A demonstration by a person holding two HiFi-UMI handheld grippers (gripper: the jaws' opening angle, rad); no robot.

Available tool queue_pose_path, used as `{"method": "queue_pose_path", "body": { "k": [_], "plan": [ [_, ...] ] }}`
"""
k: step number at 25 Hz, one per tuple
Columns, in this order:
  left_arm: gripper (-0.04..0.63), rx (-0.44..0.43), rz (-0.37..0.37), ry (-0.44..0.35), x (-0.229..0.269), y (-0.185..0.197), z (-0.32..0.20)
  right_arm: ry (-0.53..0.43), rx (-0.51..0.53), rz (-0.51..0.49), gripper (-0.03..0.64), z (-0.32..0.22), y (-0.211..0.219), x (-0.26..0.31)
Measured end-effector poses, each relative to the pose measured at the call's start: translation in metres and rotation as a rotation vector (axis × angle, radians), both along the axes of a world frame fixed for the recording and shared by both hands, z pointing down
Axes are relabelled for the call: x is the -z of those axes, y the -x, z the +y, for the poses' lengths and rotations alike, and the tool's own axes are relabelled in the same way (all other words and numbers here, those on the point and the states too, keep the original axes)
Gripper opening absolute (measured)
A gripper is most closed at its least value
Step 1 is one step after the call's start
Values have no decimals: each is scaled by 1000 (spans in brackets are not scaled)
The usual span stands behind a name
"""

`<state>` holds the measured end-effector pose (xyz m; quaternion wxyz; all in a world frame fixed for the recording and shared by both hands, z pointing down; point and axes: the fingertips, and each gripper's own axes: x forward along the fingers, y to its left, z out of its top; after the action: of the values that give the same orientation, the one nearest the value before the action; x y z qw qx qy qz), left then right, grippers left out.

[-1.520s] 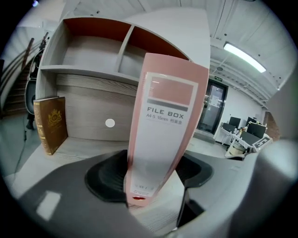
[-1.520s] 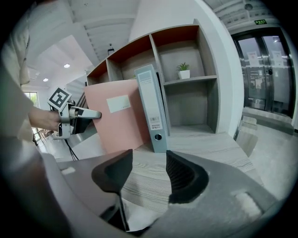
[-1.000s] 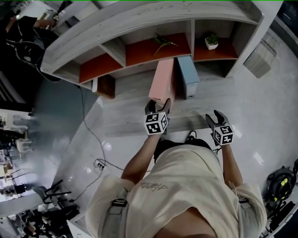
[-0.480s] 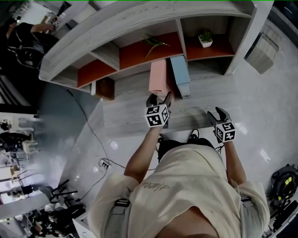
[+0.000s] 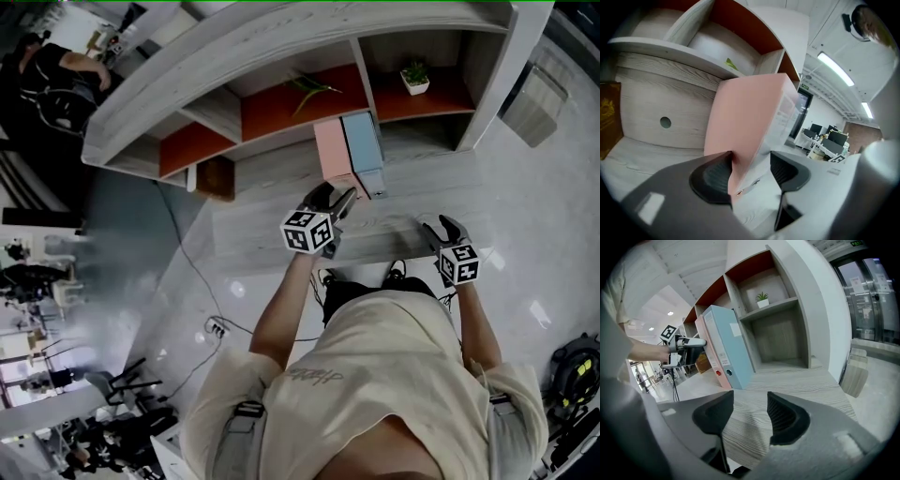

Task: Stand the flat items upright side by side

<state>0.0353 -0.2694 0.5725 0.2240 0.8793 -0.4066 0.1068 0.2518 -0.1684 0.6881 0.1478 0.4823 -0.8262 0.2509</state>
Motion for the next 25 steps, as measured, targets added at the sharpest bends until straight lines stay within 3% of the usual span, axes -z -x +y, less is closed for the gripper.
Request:
{"method": "queue_pose_path", "body": {
  "k": [1,13,17,21,25],
  "plan": [
    [259,-13,1,-3,0,-2,0,1,4,-1,224,-2,1,0],
    [278,-31,-36,-5,-1,-3,-3,5,40,-9,224,-12,6,3],
    [254,-11,-32,7,1,-2,1,12,77,-21,224,-13,15,7],
    [227,-26,5,20,7,-2,25,20,128,-20,224,-12,29,13],
    [218,-72,-18,23,8,1,52,-25,150,-22,224,-23,44,34]
  ]
}}
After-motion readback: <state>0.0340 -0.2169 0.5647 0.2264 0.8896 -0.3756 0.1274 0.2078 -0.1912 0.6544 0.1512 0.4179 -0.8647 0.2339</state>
